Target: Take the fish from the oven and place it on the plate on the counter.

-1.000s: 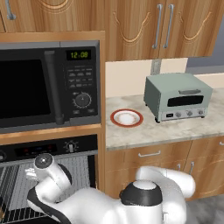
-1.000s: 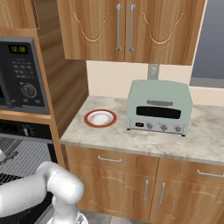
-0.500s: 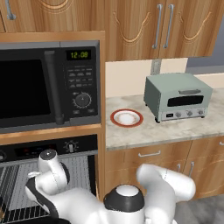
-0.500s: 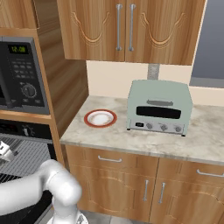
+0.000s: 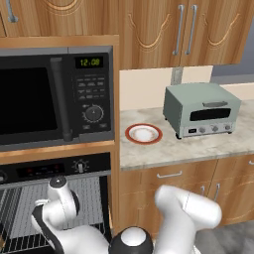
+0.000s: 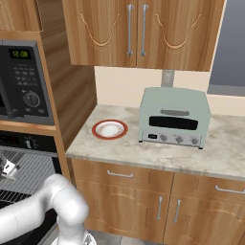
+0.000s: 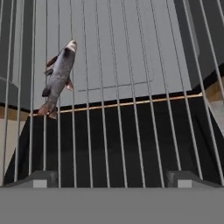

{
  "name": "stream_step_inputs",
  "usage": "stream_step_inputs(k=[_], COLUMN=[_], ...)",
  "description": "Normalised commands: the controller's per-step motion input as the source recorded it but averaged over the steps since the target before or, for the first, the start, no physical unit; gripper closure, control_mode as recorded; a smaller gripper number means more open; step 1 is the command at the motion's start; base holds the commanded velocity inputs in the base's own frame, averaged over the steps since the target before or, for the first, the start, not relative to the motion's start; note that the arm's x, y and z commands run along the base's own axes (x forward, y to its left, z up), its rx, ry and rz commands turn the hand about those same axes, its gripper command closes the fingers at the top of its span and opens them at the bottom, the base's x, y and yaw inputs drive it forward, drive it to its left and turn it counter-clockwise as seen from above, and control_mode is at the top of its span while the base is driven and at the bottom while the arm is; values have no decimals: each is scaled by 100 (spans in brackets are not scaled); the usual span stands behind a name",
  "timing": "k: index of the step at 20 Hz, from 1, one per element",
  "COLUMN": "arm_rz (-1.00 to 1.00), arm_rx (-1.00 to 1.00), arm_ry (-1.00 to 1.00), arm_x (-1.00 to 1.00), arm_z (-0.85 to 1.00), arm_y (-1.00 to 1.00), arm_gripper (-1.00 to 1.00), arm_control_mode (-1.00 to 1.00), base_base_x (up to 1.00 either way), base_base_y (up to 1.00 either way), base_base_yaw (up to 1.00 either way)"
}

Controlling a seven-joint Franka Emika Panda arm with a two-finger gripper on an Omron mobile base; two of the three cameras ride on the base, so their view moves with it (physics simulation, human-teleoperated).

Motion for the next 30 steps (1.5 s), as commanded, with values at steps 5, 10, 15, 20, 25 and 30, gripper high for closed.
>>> stream_step_inputs(k=[5,10,15,20,25,30], arm_rz=[0,0,2,9,7,0], arm_rx=[0,0,0,0,1,0], arm_ry=[0,-10,-18,-17,-1,7], arm_x=[42,37,28,29,44,43], arm_z=[-15,-39,-36,-17,0,-19], arm_y=[18,41,53,43,12,0], arm_gripper=[-100,-100,-100,-100,-100,-100], arm_control_mode=[-100,-100,-100,-100,-100,-100], base_base_x=[0,0,0,0,0,0], base_base_y=[0,0,0,0,0,0], base_base_yaw=[0,0,0,0,0,0])
